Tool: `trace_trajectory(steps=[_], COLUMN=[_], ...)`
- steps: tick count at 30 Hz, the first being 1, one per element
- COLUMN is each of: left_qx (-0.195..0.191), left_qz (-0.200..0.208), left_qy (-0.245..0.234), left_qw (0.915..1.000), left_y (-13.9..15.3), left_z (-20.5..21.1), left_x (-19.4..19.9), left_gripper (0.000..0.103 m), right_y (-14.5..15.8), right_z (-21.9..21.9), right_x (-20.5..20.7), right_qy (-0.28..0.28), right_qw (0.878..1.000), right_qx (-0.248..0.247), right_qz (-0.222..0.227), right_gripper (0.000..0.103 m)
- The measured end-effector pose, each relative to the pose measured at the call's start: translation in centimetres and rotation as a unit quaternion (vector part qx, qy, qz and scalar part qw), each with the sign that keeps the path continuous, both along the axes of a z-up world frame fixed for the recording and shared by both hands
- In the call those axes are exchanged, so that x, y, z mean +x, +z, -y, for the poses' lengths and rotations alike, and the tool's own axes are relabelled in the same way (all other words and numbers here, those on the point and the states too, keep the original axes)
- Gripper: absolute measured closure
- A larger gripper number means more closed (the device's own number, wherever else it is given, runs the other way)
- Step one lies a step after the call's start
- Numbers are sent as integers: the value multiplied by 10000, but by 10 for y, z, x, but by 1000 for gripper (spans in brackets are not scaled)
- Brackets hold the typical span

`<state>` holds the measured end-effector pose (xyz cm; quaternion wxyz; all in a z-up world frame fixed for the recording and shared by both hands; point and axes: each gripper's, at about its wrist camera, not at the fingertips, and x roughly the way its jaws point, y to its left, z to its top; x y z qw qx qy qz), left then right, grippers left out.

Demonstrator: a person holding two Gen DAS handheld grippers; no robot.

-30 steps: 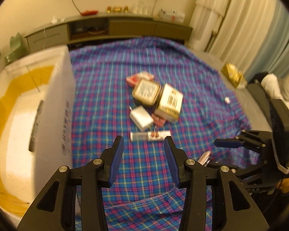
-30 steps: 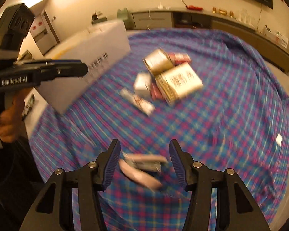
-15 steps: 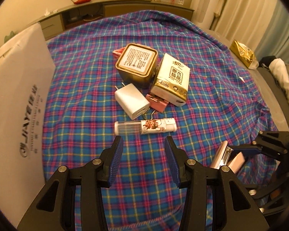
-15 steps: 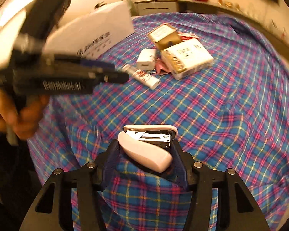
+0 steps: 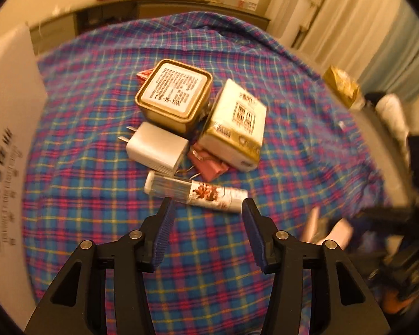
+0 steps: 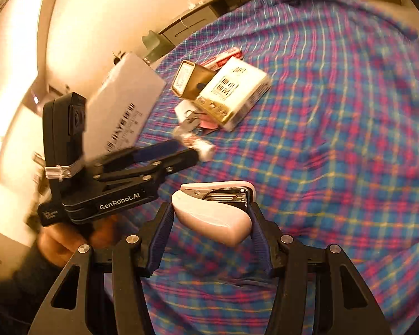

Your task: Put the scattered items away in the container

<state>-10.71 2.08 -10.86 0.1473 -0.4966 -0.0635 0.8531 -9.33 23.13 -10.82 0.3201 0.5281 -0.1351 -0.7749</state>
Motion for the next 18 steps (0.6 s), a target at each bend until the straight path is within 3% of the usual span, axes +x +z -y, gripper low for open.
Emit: trace_trajectory(steps=[4, 8, 9, 11, 12, 15, 18], left_qx=[92, -579, -692, -1119, -1221, -992, -819], left_qz=[149, 45, 5, -67, -84, -15, 13], left_qy=[518, 397, 350, 286, 265, 392, 540], left_qw=[9985, 9975, 9970, 9933, 9921, 9943, 9952], left_y=[1, 0, 0, -1, -1, 0, 0], left_z=[2, -19, -20, -22, -19, 0, 12], left_x=[-13, -16, -14, -9, -6, 2, 4], left_gripper=[47, 48, 53, 75, 84, 84, 83], right_y=[8, 9, 7, 4, 5, 2, 1], right_z=[19, 30, 23, 17, 12, -11, -23], right_x=[2, 7, 10, 9, 9, 6, 2], right_qy=[82, 198, 202, 139, 66, -222, -401], right_qw=[9978, 9911, 9895, 9897, 9928, 9997, 9955], right_qx=[542, 1086, 1187, 1203, 1028, -40, -649], right_qz=[-360, -745, -803, -757, -612, 118, 559], right_gripper=[48, 48, 48, 48, 48, 49, 48])
